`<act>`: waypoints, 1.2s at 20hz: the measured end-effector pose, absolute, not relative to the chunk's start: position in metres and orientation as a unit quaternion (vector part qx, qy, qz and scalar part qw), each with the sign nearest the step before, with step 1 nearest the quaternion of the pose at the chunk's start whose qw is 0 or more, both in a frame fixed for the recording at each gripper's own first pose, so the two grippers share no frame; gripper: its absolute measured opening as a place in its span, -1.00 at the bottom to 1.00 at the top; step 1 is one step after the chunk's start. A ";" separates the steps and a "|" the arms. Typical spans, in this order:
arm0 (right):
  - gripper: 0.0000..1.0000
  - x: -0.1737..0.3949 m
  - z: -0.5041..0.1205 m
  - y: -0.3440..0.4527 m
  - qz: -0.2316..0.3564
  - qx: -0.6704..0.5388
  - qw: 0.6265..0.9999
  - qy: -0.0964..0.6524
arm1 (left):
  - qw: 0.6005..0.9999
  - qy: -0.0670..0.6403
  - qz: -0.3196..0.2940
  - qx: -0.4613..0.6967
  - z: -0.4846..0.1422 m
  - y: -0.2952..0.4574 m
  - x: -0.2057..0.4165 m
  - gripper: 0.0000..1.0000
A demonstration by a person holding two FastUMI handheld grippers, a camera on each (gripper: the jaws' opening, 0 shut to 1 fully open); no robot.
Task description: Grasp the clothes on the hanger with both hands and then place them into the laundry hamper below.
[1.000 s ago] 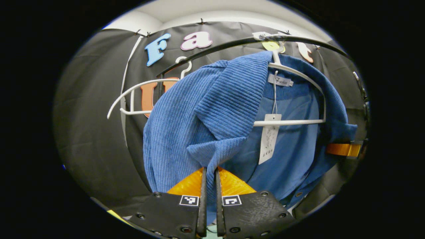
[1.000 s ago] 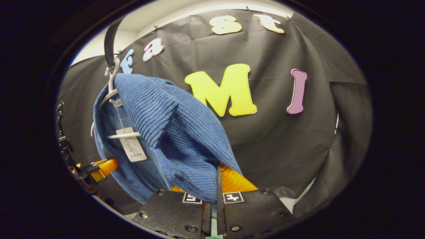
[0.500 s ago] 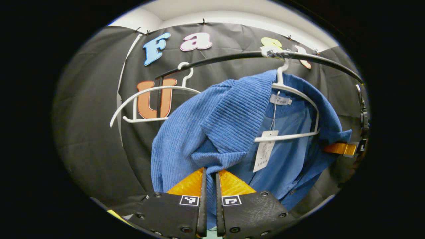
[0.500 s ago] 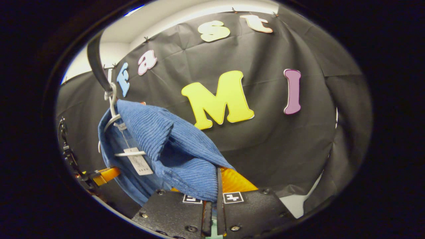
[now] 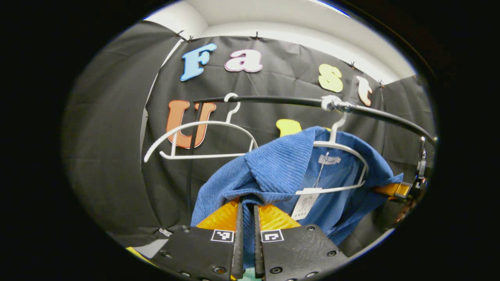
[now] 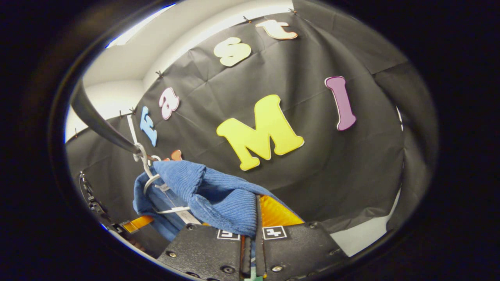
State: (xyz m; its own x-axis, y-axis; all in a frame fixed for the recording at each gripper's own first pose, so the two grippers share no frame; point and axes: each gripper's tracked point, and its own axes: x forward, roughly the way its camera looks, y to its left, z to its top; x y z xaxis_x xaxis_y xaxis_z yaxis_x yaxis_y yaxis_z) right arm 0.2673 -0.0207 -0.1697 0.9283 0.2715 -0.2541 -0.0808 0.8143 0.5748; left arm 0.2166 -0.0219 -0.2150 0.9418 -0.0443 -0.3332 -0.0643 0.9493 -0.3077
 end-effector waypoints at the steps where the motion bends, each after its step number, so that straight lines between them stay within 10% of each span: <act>1: -0.81 0.270 -0.168 -0.025 0.084 0.297 0.937 0.162 | 0.973 0.170 0.010 -0.154 -0.214 -0.017 0.219 -0.77; 24: -0.84 0.326 -0.155 -0.030 0.100 0.360 0.914 0.159 | 0.981 0.160 0.047 -0.094 -0.193 0.035 0.256 -0.99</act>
